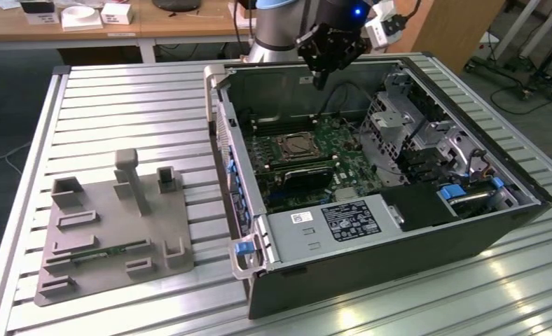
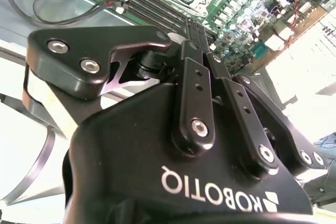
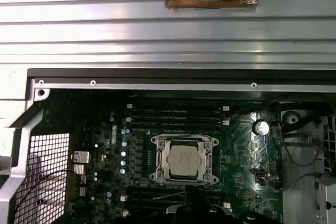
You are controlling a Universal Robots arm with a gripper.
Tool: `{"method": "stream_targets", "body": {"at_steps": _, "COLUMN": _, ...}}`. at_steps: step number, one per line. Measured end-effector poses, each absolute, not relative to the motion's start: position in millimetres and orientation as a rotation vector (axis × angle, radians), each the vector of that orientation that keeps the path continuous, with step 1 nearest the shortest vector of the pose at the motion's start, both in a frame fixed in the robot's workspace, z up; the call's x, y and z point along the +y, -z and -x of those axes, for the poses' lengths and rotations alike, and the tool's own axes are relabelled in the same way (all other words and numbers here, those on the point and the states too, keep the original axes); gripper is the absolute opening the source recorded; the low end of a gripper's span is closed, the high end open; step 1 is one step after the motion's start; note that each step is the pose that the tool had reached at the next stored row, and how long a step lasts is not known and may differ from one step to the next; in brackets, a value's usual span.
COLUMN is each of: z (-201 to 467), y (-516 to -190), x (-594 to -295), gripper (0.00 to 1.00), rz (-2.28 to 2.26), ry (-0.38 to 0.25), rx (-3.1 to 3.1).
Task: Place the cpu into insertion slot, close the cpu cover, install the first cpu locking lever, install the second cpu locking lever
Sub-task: 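Install the second cpu locking lever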
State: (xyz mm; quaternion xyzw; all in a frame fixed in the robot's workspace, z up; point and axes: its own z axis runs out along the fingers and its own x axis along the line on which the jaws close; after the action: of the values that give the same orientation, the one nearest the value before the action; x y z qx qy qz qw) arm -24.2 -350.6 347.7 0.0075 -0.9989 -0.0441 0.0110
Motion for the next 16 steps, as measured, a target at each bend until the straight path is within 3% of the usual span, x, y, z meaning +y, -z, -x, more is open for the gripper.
{"method": "stream_targets", "body": {"at_steps": 16, "z": 23.7, "y": -319.2, "x": -360.2, "gripper": 0.1, "rz": -0.056, "ry": 0.137, "rx": -3.108}}
